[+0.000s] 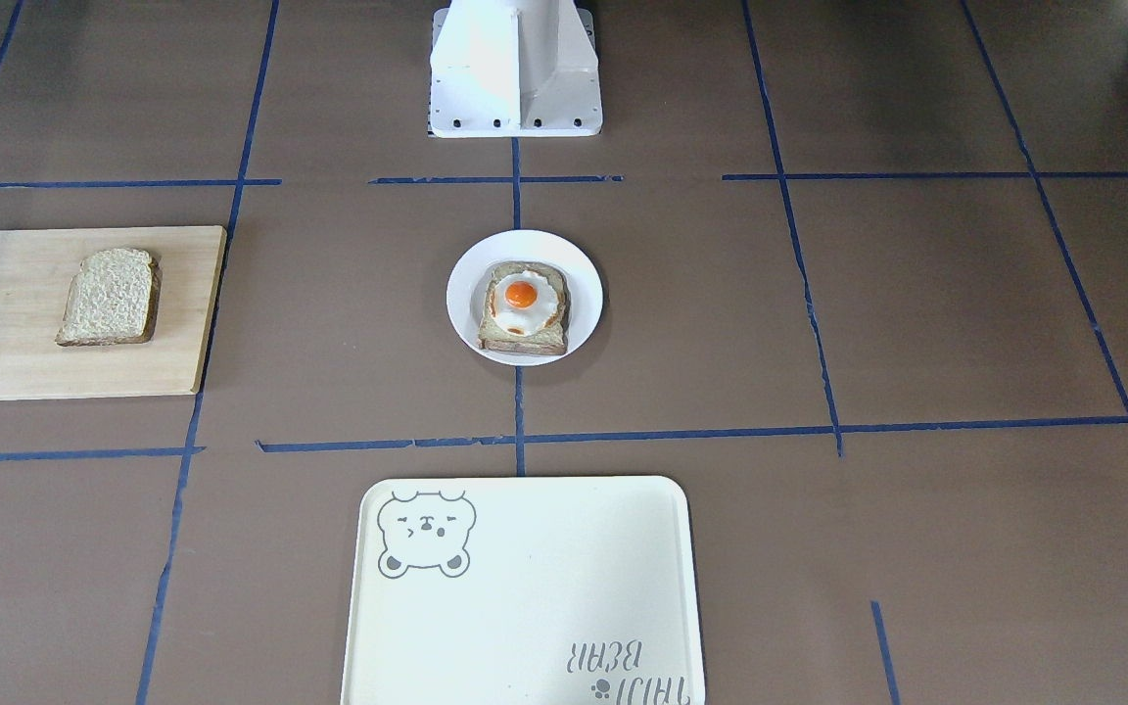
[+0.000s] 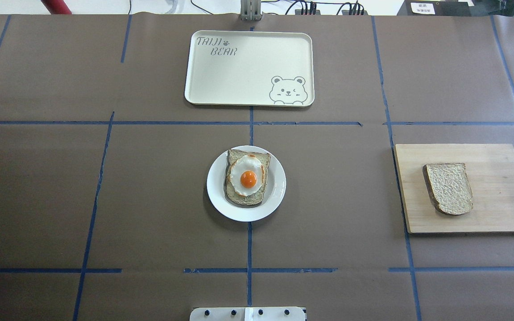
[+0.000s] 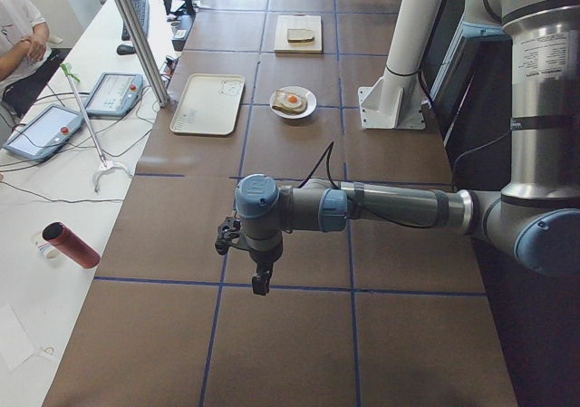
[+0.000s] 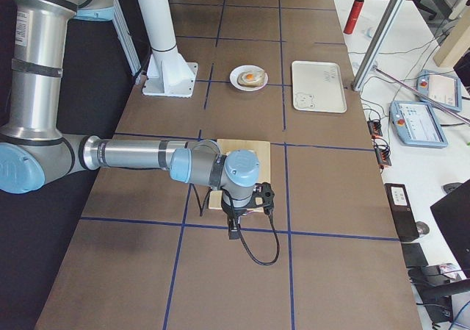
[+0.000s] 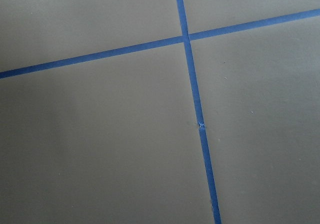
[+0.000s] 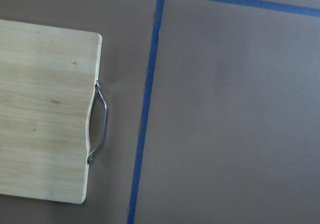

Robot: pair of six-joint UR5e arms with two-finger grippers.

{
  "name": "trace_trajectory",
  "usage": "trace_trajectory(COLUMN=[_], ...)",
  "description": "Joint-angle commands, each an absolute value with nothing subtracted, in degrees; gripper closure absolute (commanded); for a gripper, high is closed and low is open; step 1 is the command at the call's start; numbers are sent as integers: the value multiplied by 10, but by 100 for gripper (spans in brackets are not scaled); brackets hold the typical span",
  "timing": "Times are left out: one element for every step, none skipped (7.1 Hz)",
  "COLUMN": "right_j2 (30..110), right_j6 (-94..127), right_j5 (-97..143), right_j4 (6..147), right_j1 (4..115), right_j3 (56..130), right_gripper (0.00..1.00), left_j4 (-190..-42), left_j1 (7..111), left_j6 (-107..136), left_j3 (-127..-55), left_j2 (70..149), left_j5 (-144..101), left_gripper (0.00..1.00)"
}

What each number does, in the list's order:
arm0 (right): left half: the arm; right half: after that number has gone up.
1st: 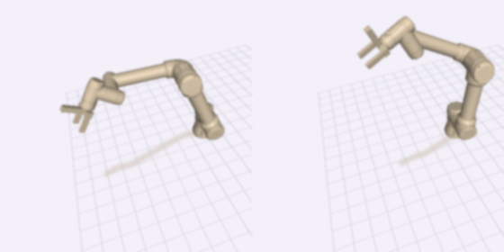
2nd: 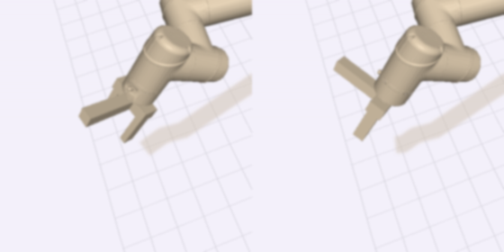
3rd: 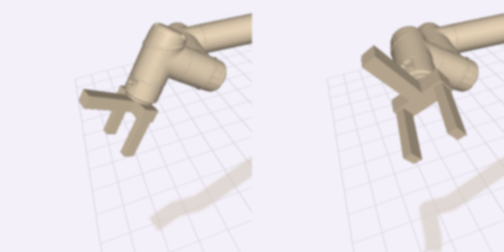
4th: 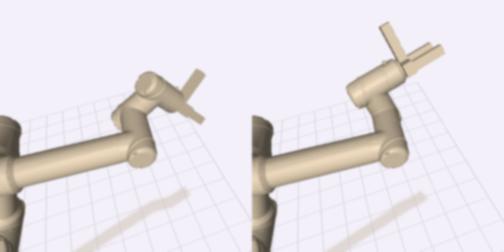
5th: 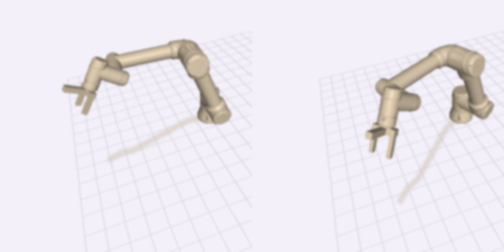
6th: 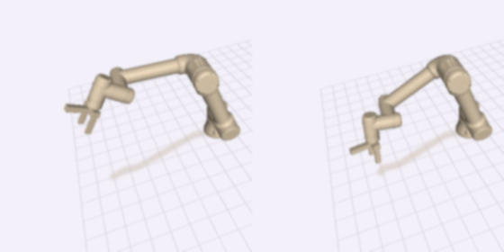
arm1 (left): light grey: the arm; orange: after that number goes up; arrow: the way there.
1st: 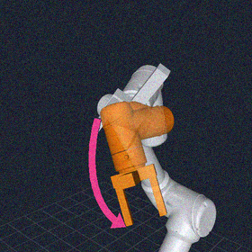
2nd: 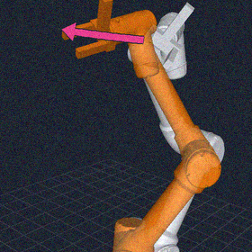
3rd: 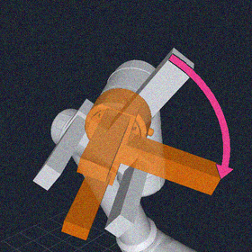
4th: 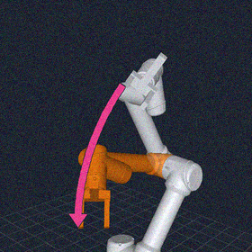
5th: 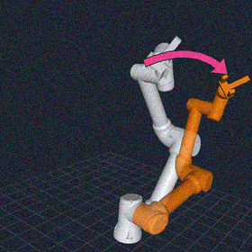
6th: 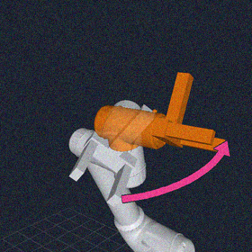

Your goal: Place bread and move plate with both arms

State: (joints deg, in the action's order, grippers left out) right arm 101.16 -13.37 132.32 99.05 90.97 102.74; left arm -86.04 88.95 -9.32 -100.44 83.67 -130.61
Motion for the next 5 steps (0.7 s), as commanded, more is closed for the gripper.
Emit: trace_trajectory(right_j2=[1012, 1012, 1012, 1008, 1000], right_j6=[-134, -133, -133, -131, -128], right_j5=[1324, 1325, 1325, 1324, 1322], right_j4=[991, 991, 991, 990, 990], right_j1=[910, 910, 910, 910, 910], right_j3=[1027, 1027, 1029, 1034, 1049], right_gripper=[0, 0, 0, 0, 0], left_j4=[-860, -860, -860, -859, -860], left_j1=[889, 889, 889, 889, 889], left_j6=[-93, -93, -93, -93, -91], left_j3=[-1005, -1005, -1005, -1005, -1005], left_j2=[837, 836, 835, 834, 838], left_j5=[-1306, -1306, -1306, -1303, -1301], left_gripper=[0, 0, 0, 0, 0])
